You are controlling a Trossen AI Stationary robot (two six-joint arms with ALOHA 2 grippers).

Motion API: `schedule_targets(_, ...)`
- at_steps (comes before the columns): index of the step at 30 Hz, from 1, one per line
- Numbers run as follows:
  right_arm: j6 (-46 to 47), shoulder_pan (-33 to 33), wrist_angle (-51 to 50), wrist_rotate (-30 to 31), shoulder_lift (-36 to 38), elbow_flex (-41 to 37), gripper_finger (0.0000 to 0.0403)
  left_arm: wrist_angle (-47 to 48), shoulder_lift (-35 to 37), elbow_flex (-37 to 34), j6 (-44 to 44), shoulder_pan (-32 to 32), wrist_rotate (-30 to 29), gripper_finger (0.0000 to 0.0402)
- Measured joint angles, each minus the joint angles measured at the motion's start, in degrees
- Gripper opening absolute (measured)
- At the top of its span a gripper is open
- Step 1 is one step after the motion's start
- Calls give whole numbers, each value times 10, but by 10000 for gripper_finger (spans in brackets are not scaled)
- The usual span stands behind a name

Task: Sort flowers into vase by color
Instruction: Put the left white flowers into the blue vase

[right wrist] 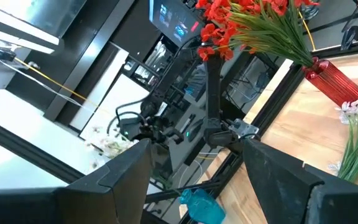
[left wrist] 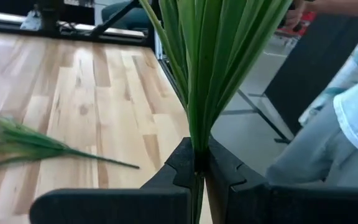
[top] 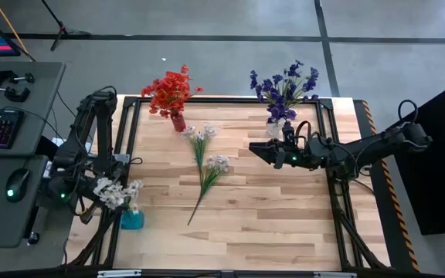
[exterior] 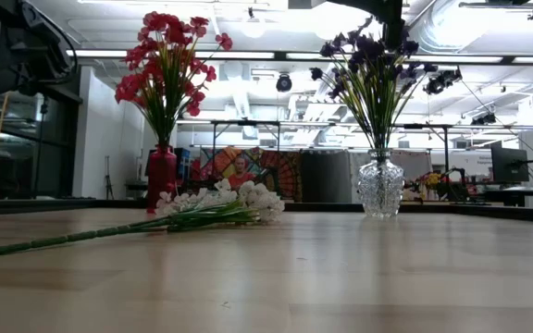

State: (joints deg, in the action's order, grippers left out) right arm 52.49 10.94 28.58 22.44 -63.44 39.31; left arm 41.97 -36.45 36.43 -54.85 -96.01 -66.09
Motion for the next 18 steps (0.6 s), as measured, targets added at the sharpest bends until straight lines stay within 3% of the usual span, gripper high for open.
schedule_targets(7,-2,0,0,12,0,0,243,-77,-6,-68,-47,-13,-50,0)
schedule_targets(13,-4,0,0,13,0,0,243,-93,-6,-93,-67,-13,-54,2)
schedule_targets(18,-4,0,0,13,0,0,243,-89,-6,-95,-69,-13,-49,26)
